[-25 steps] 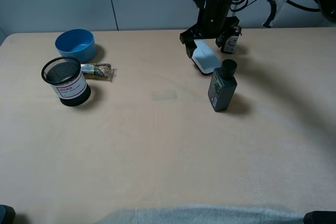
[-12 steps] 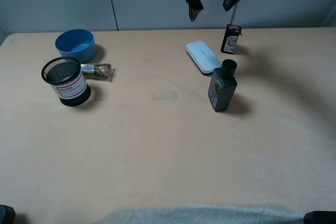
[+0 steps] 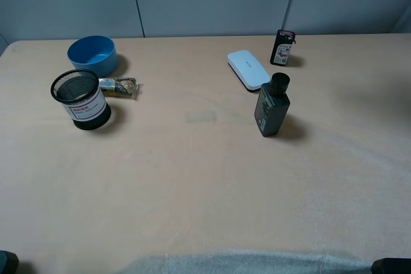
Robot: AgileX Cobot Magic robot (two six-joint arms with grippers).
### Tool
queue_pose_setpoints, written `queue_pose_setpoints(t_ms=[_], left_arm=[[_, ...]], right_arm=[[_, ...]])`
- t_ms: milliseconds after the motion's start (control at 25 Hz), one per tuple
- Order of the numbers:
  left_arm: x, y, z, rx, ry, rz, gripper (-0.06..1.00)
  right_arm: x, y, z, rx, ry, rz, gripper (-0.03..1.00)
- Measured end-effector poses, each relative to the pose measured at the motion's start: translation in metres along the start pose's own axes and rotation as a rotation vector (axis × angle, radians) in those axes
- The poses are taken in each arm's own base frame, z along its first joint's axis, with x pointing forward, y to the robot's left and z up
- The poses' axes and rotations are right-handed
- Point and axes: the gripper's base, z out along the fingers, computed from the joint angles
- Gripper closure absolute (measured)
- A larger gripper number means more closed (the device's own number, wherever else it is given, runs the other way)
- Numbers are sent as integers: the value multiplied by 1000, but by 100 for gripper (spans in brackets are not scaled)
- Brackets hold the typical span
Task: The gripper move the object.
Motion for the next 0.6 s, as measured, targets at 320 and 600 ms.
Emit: queue_pose_setpoints(t_ms=[320, 600], left_arm=[[0, 0, 0, 0, 0, 0, 21], [0, 0, 0, 0, 0, 0, 21]], right_arm=[[23, -66, -105, 215, -78, 151, 27], [99, -102, -170, 360, -88, 304, 27]])
